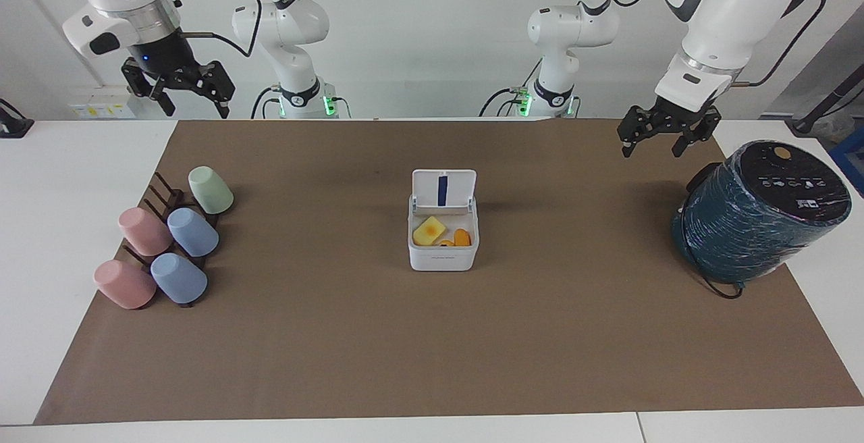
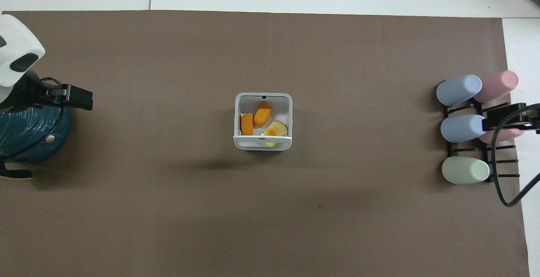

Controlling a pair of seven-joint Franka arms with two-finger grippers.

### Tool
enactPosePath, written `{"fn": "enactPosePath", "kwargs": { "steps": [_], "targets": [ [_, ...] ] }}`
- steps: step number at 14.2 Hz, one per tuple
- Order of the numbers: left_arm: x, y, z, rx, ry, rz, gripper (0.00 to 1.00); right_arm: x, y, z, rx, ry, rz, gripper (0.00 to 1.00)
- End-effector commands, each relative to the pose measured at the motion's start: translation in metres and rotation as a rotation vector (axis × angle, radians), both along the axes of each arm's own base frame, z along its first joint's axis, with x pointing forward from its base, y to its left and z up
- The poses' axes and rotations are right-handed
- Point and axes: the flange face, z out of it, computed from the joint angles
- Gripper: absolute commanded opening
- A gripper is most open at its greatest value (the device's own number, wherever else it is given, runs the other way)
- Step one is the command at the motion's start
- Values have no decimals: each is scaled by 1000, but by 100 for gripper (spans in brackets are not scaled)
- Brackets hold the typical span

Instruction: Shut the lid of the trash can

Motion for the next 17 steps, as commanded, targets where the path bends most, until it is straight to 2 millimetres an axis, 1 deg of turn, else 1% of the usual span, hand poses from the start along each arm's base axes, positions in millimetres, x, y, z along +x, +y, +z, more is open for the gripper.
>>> {"fn": "enactPosePath", "kwargs": {
  "steps": [1, 4, 6, 7, 9, 10, 12, 13, 14, 16, 17],
  "targets": [
    [-8, 3, 2, -8, -16, 4, 100, -6, -2, 2, 2, 0, 4, 100],
    [-8, 3, 2, -8, -15, 4, 100, -6, -1, 2, 2, 0, 6, 100],
    [-9, -5, 2, -7, -10, -8, 100, -6, -1, 2, 2, 0, 6, 100],
    [-11, -13, 1, -4, -3, -21, 100, -6, -2, 2, 2, 0, 4, 100],
    [-19, -47, 0, -4, 8, -72, 100, -6, -2, 2, 2, 0, 4, 100],
    [-23, -58, -2, -3, 17, -80, 100, -6, -2, 2, 2, 0, 4, 100],
    [-39, -91, -8, -4, 27, -33, 100, -6, -2, 2, 2, 0, 4, 100],
    [-49, -106, -14, -4, 34, -9, 94, -6, -2, 2, 2, 0, 4, 100],
    [-58, -117, -18, -18, 47, 15, 75, -6, -2, 2, 2, 0, 4, 100],
    [-69, -132, -26, -52, 64, 83, 35, -6, -2, 2, 2, 0, 4, 100],
    [-77, -141, -31, -54, 61, 81, 21, -6, -1, 2, 2, 0, 6, 100]
  ]
}}
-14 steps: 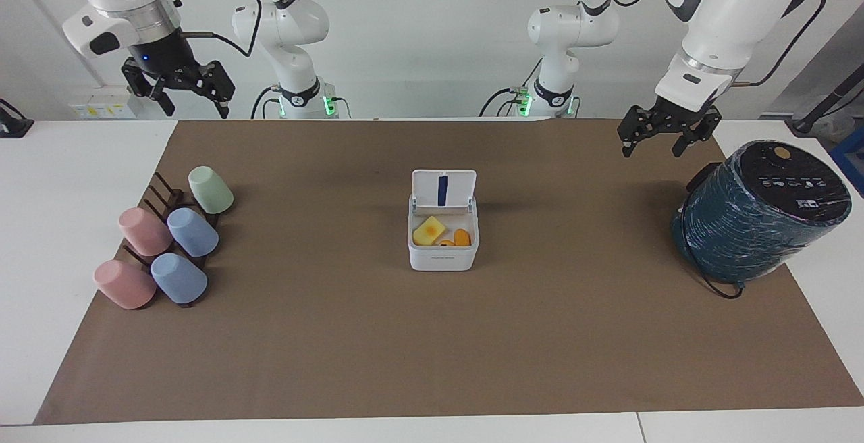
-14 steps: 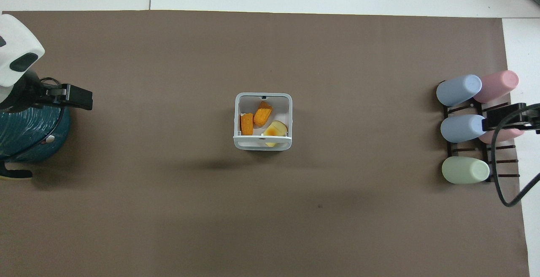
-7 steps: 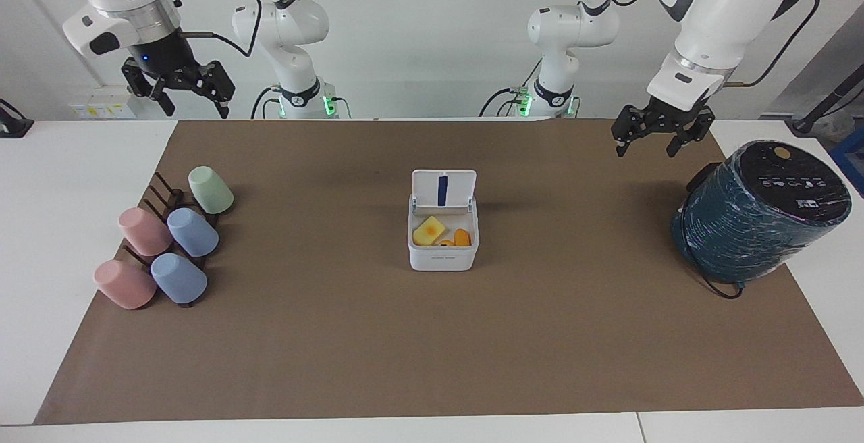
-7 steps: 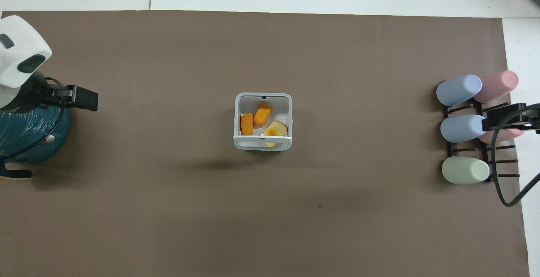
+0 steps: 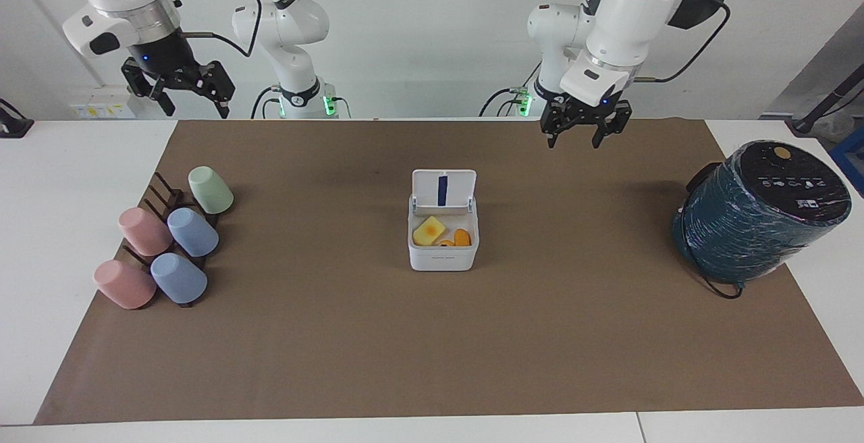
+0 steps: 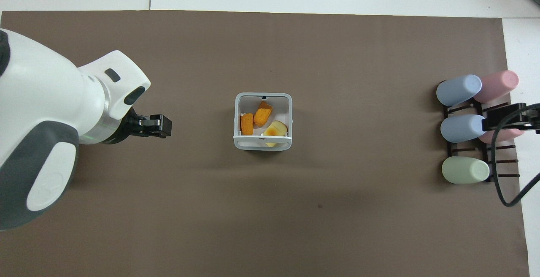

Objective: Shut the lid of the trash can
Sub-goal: 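Move the left gripper toward the raised lid of the white bin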

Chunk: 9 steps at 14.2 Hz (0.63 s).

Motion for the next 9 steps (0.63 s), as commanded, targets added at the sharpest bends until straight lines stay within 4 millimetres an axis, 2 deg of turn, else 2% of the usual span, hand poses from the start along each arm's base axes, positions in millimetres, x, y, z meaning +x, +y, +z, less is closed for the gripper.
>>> {"fn": "enactPosePath", "kwargs": {
  "steps": [1, 3, 4, 5, 9],
  "targets": [
    [-29, -12, -10, -24, -14, 29, 17, -6, -1, 2, 2, 0, 6, 100],
    [-44, -32, -18, -36, -41, 84, 13, -6, -1, 2, 2, 0, 6, 100],
    [-49, -43, -22, -50, -65, 116, 9, -6, -2, 2, 2, 0, 4, 100],
    [-54, -55, -22, -66, -87, 146, 0, -6, -2, 2, 2, 0, 4, 100],
    [-63, -77, -20, -126, -82, 185, 0, -6, -1, 2, 2, 0, 6, 100]
  ]
}}
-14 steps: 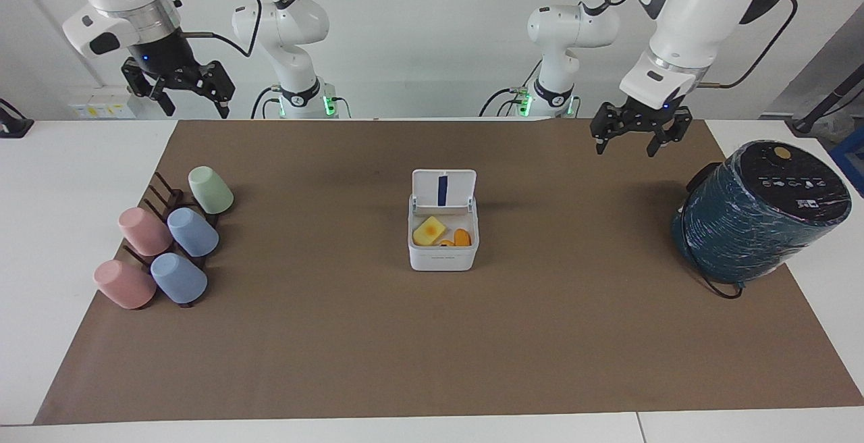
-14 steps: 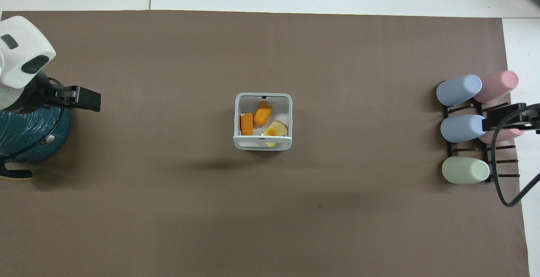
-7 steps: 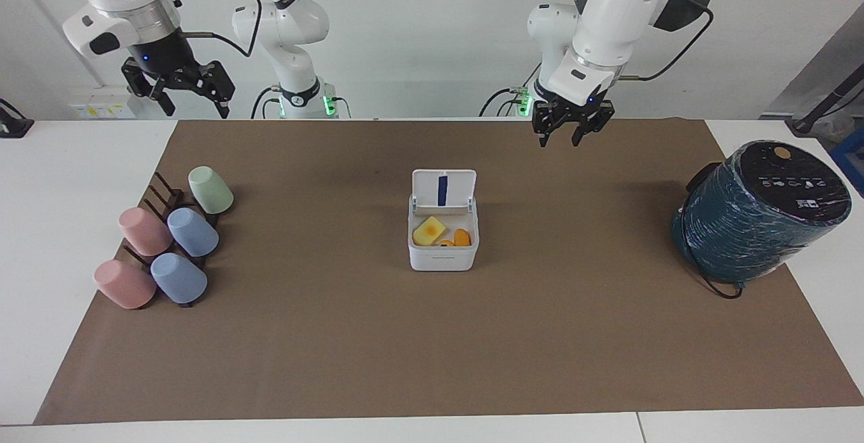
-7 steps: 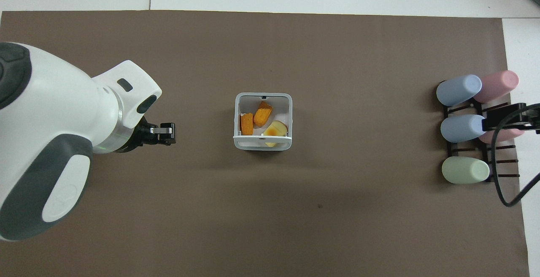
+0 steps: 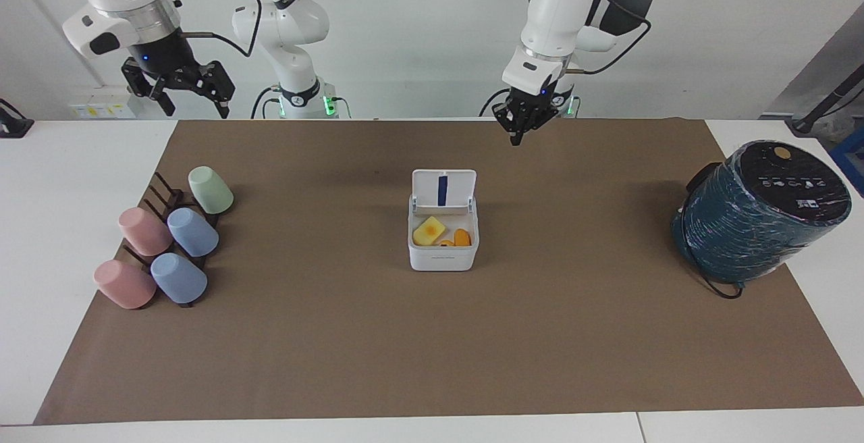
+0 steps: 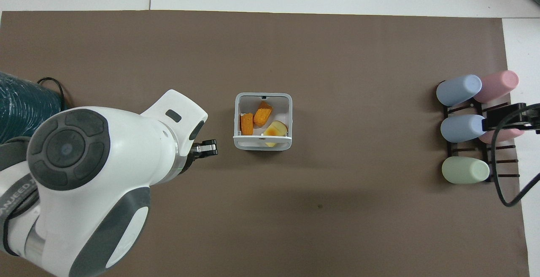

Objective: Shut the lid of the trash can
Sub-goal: 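Move the left gripper toward the raised lid of the white bin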

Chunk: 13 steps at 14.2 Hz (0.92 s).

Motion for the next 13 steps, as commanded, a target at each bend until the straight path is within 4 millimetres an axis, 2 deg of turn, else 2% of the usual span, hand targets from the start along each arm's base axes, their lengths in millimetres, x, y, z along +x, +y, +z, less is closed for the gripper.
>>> {"fn": "enactPosePath", "kwargs": {
  "steps": [1, 2, 5, 8, 13],
  "targets": [
    [-10, -5, -1, -63, -9, 49, 0, -6, -2, 2, 2, 0, 4, 100],
    [-16, -18, -3, -77, -11, 65, 0, -7, -2, 2, 2, 2, 4, 100],
    [-25, -41, -17, -107, -23, 132, 0, -6, -2, 2, 2, 0, 4, 100],
    [-20, -47, -31, -127, -13, 153, 0, -6, -1, 2, 2, 0, 6, 100],
    [-18, -85, -65, -157, -22, 188, 0, -6, -2, 2, 2, 0, 4, 100]
  ]
}}
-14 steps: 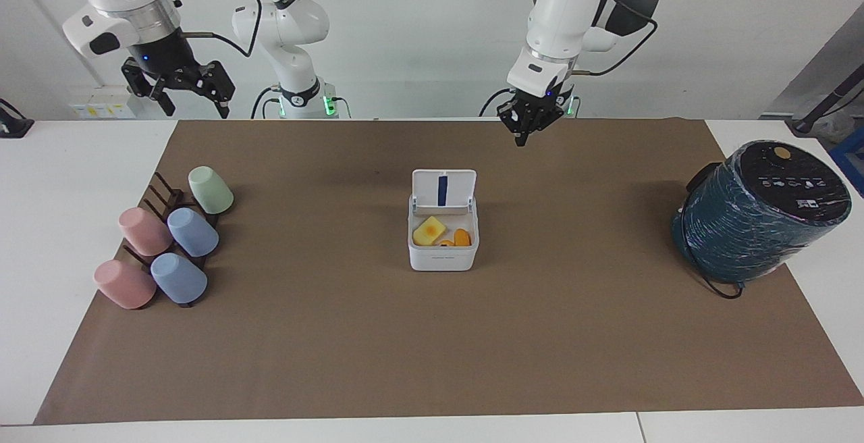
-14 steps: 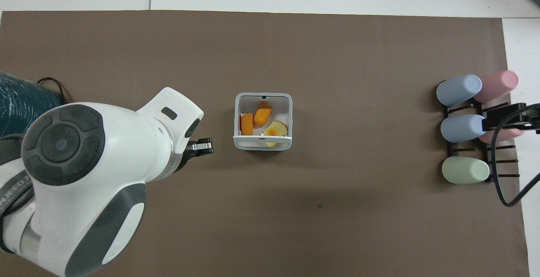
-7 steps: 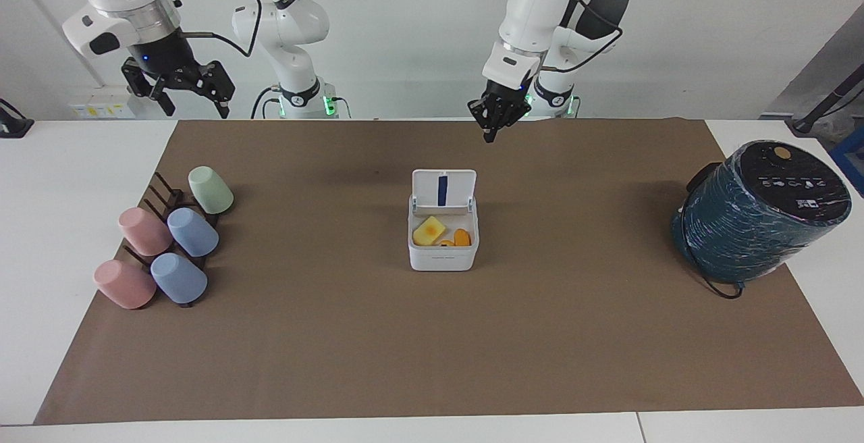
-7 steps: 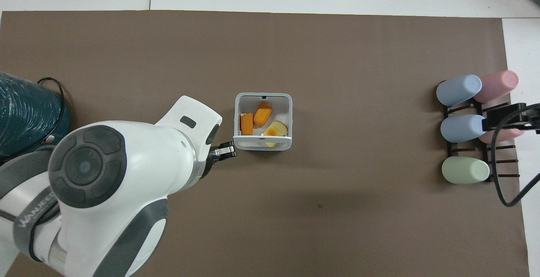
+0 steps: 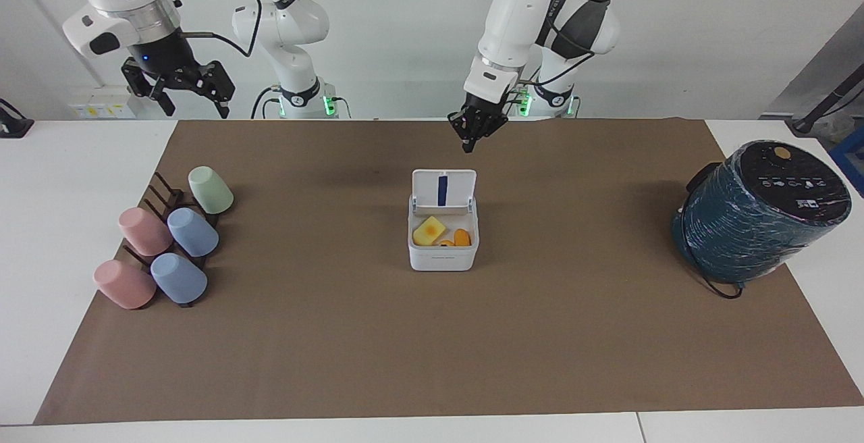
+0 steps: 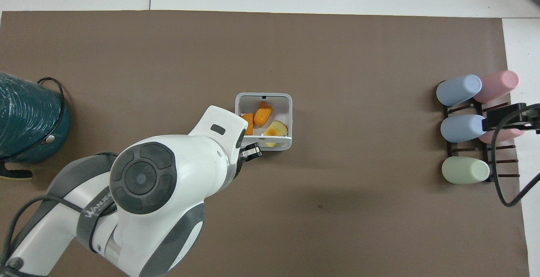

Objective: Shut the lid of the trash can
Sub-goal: 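Push the raised lid down over the bin with the left gripper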

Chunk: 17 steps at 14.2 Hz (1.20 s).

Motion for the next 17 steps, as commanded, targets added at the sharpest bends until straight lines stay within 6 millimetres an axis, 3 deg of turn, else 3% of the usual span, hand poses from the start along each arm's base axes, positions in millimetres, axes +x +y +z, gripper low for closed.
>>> {"fn": "enactPosePath", "kwargs": {
  "steps": [1, 12, 17],
  "targets": [
    [2, -14, -19, -23, -4, 21, 0, -6, -1, 2, 2, 0, 6, 100],
    [36, -19, -39, -114, -89, 108, 0, -6, -1, 2, 2, 0, 6, 100],
    [65, -6, -39, -177, -126, 182, 0, -6, -2, 2, 2, 0, 4, 100]
  ]
}}
